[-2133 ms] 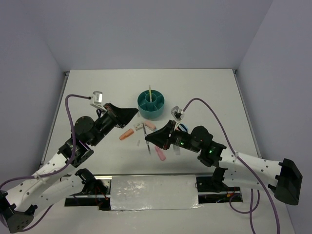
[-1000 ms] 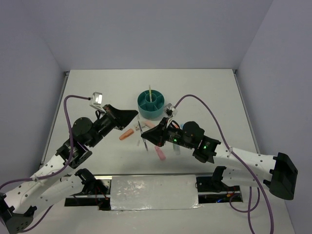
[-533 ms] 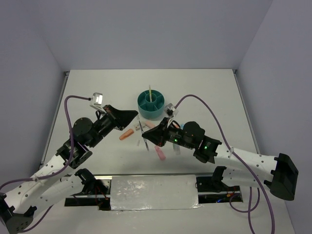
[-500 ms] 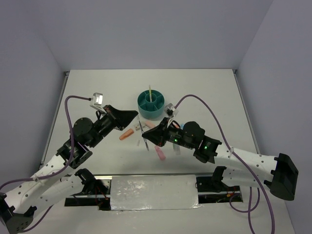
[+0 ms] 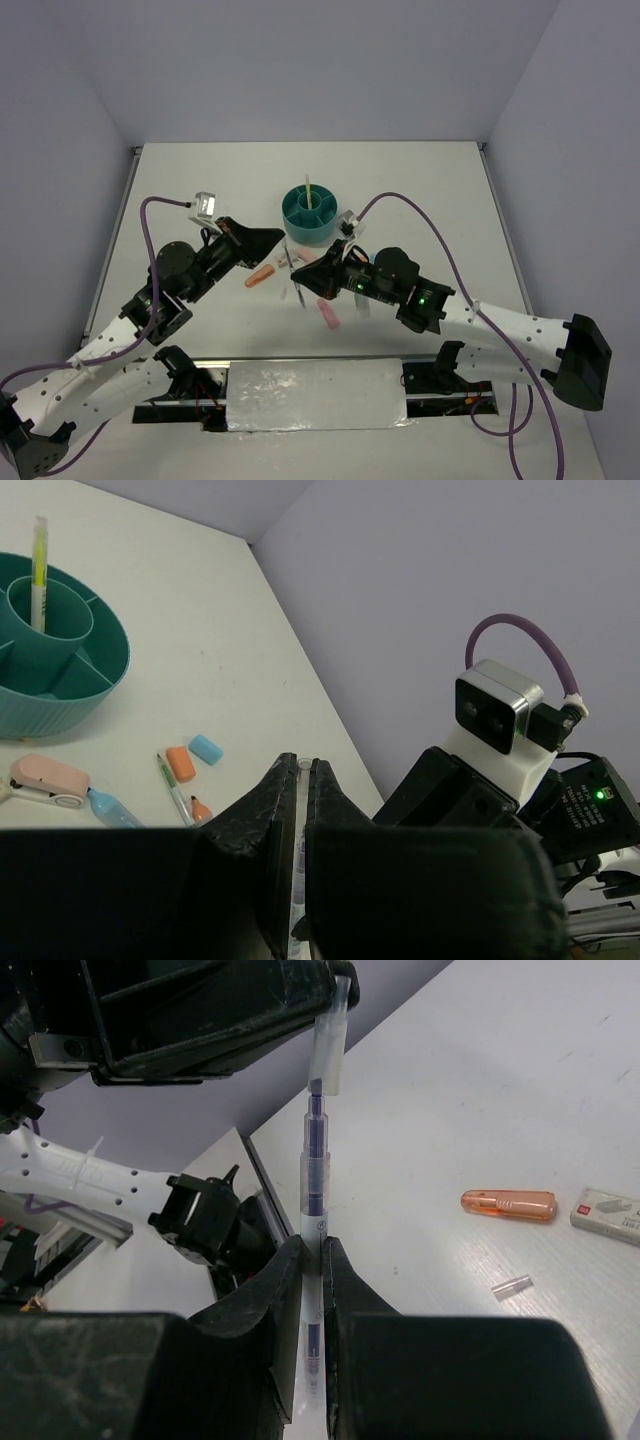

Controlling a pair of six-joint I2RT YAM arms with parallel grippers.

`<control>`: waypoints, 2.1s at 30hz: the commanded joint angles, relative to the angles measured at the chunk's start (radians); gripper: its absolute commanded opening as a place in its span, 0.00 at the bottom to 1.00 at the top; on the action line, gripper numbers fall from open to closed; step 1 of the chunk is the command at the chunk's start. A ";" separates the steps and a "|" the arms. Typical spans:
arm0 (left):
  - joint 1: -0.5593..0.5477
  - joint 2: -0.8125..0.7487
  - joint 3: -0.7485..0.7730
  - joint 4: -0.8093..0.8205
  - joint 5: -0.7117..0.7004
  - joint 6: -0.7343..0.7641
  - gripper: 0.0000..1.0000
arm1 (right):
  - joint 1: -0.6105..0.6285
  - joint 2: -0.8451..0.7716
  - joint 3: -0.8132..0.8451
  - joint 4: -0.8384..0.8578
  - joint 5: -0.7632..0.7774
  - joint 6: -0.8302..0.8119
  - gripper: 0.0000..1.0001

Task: Sort the stationery into containers
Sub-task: Close the pen cap on the pen.

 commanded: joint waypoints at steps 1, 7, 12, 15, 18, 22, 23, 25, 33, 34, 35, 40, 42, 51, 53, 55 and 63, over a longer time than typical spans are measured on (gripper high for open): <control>0.001 -0.004 -0.012 0.057 0.026 0.002 0.00 | -0.004 0.002 0.063 0.025 0.018 -0.012 0.00; -0.001 -0.024 -0.044 0.075 0.046 -0.025 0.00 | -0.025 0.015 0.101 0.017 0.020 -0.025 0.00; -0.001 -0.035 -0.062 0.081 0.057 -0.030 0.00 | -0.036 0.028 0.145 0.028 0.020 -0.032 0.00; 0.001 -0.029 -0.079 0.101 0.057 -0.037 0.00 | -0.038 0.044 0.167 0.054 0.029 -0.034 0.00; 0.001 -0.018 -0.082 0.131 0.088 -0.038 0.00 | -0.038 0.048 0.132 0.194 0.012 -0.034 0.00; 0.001 0.000 -0.043 0.097 0.106 0.040 0.19 | -0.038 0.055 0.138 0.220 -0.030 -0.091 0.00; 0.001 0.001 -0.033 0.086 0.108 0.054 0.23 | -0.038 0.053 0.139 0.212 -0.034 -0.100 0.00; 0.001 0.001 -0.009 0.062 0.112 0.094 0.28 | -0.038 0.048 0.138 0.198 -0.030 -0.118 0.00; -0.001 0.017 0.040 0.057 0.153 0.128 0.34 | -0.038 0.058 0.136 0.183 -0.030 -0.121 0.00; 0.001 0.017 0.040 0.057 0.158 0.130 0.37 | -0.038 0.059 0.139 0.176 -0.027 -0.123 0.00; 0.001 0.016 0.039 0.060 0.167 0.130 0.43 | -0.038 0.062 0.144 0.170 -0.023 -0.126 0.00; 0.001 0.014 0.040 0.059 0.189 0.143 0.39 | -0.038 0.078 0.164 0.153 -0.036 -0.132 0.00; 0.001 0.013 0.051 0.049 0.181 0.148 0.19 | -0.038 0.079 0.169 0.150 -0.037 -0.134 0.00; 0.001 -0.009 0.077 0.126 0.293 0.238 0.00 | -0.050 0.127 0.176 0.137 -0.157 -0.154 0.39; -0.001 -0.016 0.088 0.140 0.318 0.255 0.00 | -0.051 0.148 0.175 0.140 -0.174 -0.144 0.40; 0.001 -0.027 0.099 0.143 0.324 0.266 0.00 | -0.050 0.157 0.169 0.158 -0.186 -0.140 0.40; 0.001 -0.001 0.129 0.125 0.335 0.292 0.17 | -0.051 0.165 0.189 0.173 -0.214 -0.129 0.00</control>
